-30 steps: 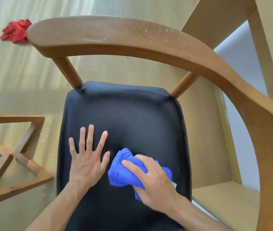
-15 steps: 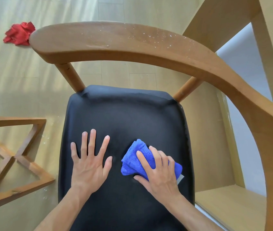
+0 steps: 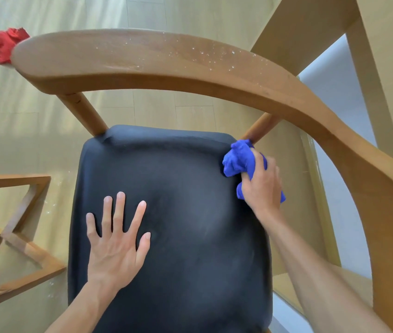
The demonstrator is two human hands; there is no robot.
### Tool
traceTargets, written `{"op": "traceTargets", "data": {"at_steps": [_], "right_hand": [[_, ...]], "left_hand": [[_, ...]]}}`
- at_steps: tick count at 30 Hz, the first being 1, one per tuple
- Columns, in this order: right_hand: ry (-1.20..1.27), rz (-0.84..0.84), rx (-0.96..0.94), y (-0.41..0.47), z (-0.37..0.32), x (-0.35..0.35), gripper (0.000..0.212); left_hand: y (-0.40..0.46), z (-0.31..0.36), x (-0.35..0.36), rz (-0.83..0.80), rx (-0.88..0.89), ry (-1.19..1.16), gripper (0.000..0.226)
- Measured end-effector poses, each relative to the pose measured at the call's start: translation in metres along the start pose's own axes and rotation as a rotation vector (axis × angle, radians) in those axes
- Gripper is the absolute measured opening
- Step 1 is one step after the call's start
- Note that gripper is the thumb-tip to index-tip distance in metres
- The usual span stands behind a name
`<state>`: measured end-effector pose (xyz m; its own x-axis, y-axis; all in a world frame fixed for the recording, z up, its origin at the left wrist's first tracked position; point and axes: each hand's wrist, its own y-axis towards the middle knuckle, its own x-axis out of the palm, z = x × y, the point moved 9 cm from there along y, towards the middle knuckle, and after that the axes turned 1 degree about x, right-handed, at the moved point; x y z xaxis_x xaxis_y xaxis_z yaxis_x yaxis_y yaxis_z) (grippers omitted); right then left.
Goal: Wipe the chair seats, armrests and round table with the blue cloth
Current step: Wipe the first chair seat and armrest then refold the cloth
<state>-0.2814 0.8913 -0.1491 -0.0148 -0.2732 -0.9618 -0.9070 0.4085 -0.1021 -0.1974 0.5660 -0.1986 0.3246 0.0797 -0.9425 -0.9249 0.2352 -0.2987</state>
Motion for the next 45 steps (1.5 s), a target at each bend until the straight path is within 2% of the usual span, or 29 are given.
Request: {"op": "traceTargets", "data": {"at_steps": [2,5,9,12,14,16,19,22,27,28,30,34,36,38,40,43,45], "right_hand": [[0.127,0.031,0.097,-0.028,0.014,0.001,0.048],[0.138,0.059,0.193,-0.057,0.037,0.000,0.041],[0.170,-0.053,0.406,0.004,0.055,0.010,0.028],[0.134,-0.189,0.383,0.040,0.051,0.019,0.030],[0.091,-0.206,0.337,0.031,0.045,0.017,0.028],[0.050,-0.149,0.275,0.008,0.035,0.010,0.026],[0.044,-0.064,0.102,-0.046,0.012,0.007,0.040],[0.068,-0.051,-0.006,-0.071,0.008,0.001,0.042],[0.195,0.012,0.335,0.004,0.032,0.004,0.035],[0.143,0.036,0.308,-0.003,0.023,0.003,0.037],[0.018,0.080,0.078,-0.048,-0.010,0.009,0.047],[-0.098,-0.059,-0.434,-0.191,-0.065,0.037,0.067],[-0.082,-0.118,-0.640,-0.204,-0.072,0.037,0.075],[-0.095,-0.091,-0.750,-0.170,-0.076,0.025,0.075],[-0.103,-0.005,-0.620,-0.100,-0.084,0.014,0.065],[-0.092,0.073,-0.164,0.008,-0.097,0.017,0.051],[-0.096,0.062,-0.014,0.034,-0.109,0.029,0.048]], "left_hand": [[0.000,0.001,-0.001,-0.021,-0.008,-0.013,0.064],[0.001,0.000,-0.001,-0.036,-0.004,-0.021,0.064],[0.002,0.001,0.001,-0.024,0.001,-0.007,0.064],[0.003,0.001,0.001,-0.014,0.000,0.009,0.063],[0.002,0.001,0.002,-0.018,0.003,0.011,0.063],[0.001,0.001,0.002,-0.018,0.000,0.012,0.064],[0.002,0.001,0.000,-0.034,-0.011,0.013,0.064],[0.001,0.002,-0.002,-0.034,-0.012,0.016,0.064],[0.002,0.000,0.000,0.045,0.002,0.045,0.062],[0.002,0.001,0.001,0.062,0.009,0.052,0.064],[0.002,0.001,0.001,0.084,0.014,0.060,0.066],[-0.001,0.001,-0.002,0.089,0.006,0.042,0.065],[-0.002,0.001,-0.003,0.100,0.007,0.037,0.064],[-0.001,0.001,-0.004,0.110,0.013,0.040,0.065],[-0.001,0.001,-0.003,0.125,0.018,0.041,0.065],[-0.001,0.002,-0.001,0.150,0.022,0.048,0.066],[0.000,0.001,-0.001,0.166,0.021,0.053,0.066]]}}
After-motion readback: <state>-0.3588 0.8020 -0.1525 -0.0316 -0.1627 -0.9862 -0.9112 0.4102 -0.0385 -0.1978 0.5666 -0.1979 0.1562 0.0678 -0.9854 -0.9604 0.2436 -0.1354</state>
